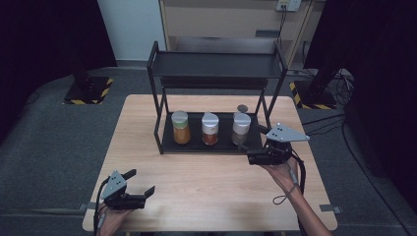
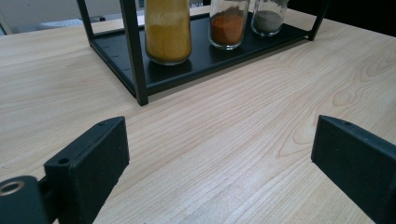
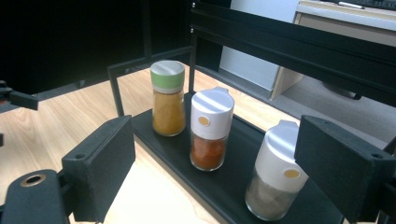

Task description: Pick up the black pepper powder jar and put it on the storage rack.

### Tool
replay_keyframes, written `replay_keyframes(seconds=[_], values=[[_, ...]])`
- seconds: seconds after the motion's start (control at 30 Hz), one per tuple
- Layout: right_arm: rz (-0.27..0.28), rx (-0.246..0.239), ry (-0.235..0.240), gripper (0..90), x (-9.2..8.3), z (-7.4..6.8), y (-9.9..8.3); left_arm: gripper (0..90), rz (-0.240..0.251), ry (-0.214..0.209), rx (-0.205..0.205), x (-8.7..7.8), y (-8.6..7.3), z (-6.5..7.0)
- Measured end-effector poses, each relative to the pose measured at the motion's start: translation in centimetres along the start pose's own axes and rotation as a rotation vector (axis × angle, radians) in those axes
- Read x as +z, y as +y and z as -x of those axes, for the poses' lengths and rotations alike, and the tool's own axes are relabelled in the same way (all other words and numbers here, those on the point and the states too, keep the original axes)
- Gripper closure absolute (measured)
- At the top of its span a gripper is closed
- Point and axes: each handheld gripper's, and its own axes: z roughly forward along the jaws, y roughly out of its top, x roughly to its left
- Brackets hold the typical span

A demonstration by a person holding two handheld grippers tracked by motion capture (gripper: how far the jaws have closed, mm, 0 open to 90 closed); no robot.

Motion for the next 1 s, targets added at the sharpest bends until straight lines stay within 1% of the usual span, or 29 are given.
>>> replay_keyframes(seconds=[0.07,0.23,0.33,0.47,0.7,0.87,1.0], values=[[0.002,0.009,0.009,12.8,-0.5,-0.1,-0.2,3.7,0.0,0.0,0.001,0.0,0.0,0.0],[0.002,0.001,0.013,12.5,-1.9,-0.7,-0.7,3.7,-0.001,-0.002,0.003,0.0,0.0,0.0],[0.001,0.008,0.02,12.5,-2.7,-0.9,-1.0,3.7,-0.002,-0.002,0.004,0.0,0.0,0.0],[-0.001,0.006,0.022,12.3,-3.6,-1.2,-1.5,3.7,-0.003,-0.002,0.003,0.0,0.0,0.0],[0.006,0.022,0.018,12.0,-4.9,-1.6,-2.4,3.7,-0.002,-0.001,0.001,0.0,0.0,0.0],[0.0,0.029,0.015,12.0,-5.7,-1.8,-2.9,3.7,0.0,0.0,-0.001,0.0,0.0,0.0],[0.012,0.041,0.011,12.0,-6.5,-1.8,-3.4,3.7,0.0,0.0,0.0,0.0,0.0,0.0]])
